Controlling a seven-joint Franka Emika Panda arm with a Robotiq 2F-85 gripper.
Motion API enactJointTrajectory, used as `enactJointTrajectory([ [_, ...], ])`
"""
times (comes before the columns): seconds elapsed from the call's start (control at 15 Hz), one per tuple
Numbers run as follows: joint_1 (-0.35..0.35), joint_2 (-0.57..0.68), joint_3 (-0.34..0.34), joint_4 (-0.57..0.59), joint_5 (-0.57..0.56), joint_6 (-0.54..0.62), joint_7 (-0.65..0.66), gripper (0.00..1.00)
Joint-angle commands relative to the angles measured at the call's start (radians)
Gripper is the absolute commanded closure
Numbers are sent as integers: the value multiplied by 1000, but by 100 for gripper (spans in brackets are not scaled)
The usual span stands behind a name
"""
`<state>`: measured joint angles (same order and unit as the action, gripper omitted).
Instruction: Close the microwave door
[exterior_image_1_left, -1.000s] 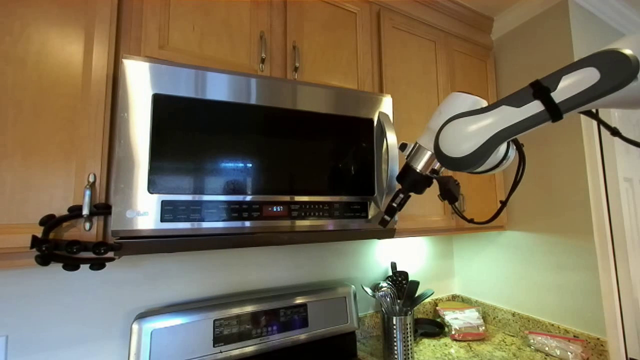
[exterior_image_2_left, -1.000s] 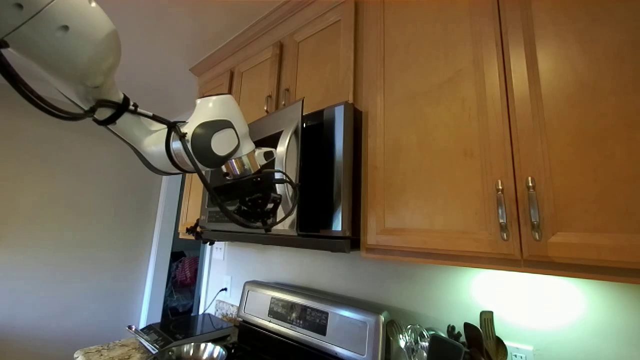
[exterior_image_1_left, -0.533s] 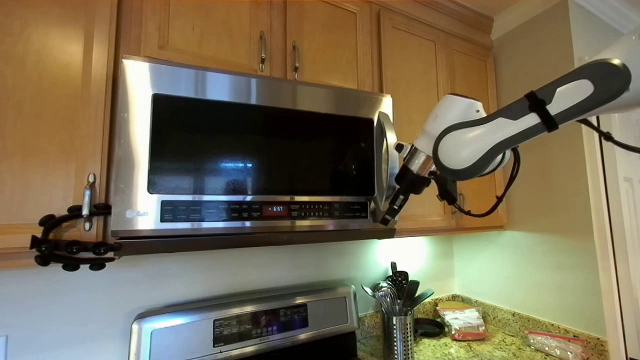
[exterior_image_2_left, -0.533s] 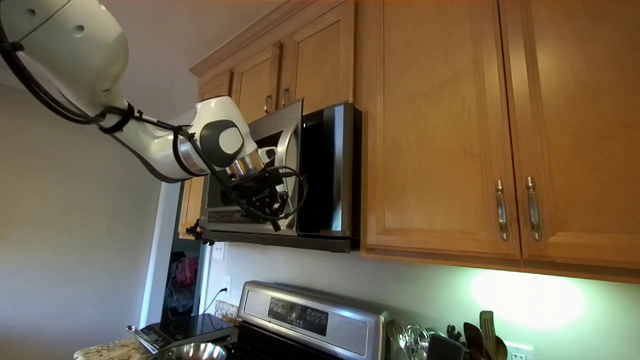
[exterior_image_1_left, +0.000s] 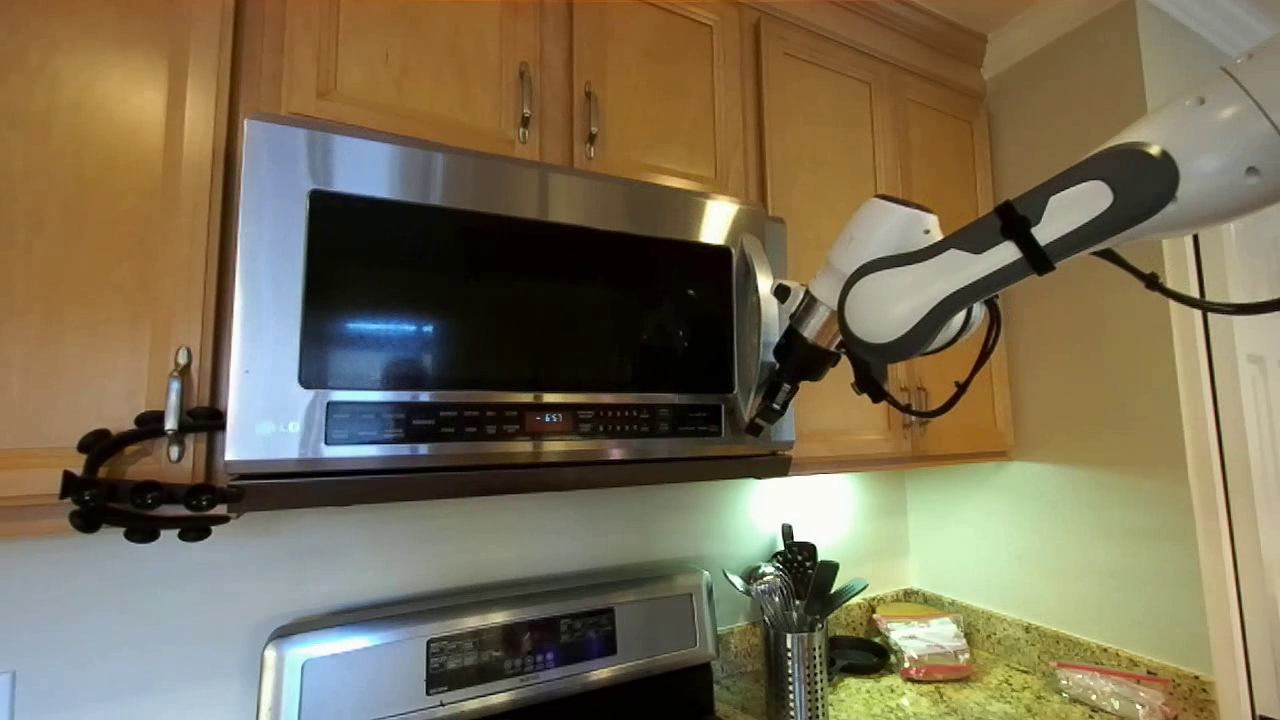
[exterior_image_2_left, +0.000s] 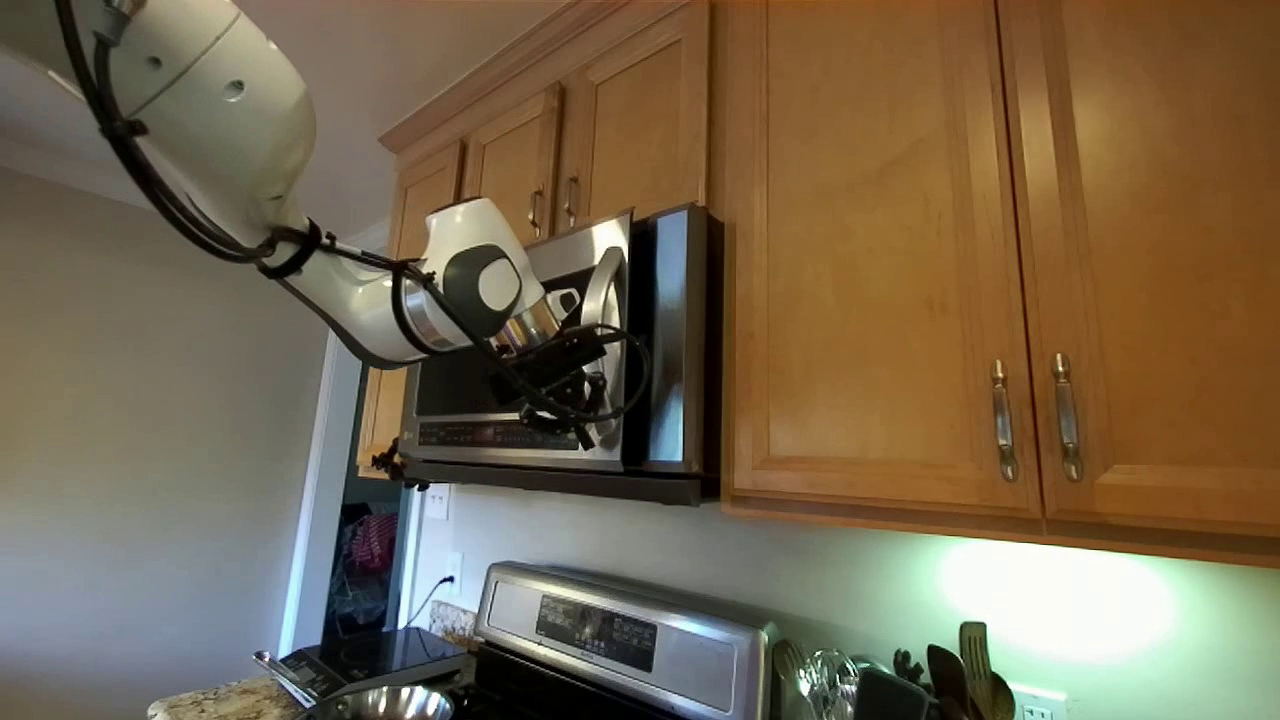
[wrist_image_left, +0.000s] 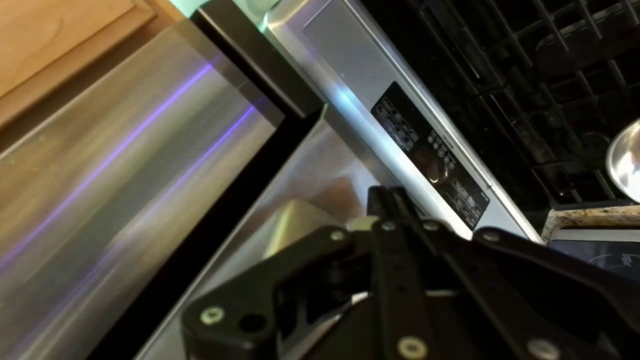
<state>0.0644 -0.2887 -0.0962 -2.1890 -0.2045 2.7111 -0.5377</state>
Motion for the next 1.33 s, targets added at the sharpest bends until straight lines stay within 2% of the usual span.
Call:
enactJointTrajectory([
  [0.0, 9, 92, -37, 92, 30, 46, -93, 98],
  [0.4, 38, 189, -95, 175, 197, 41, -280, 98],
  [0.73, 33, 222, -95, 222, 317, 7, -416, 98],
  [0.93, -24, 193, -51, 204, 239, -89, -357, 98],
  [1.27, -68, 128, -13, 167, 112, -267, -208, 98],
])
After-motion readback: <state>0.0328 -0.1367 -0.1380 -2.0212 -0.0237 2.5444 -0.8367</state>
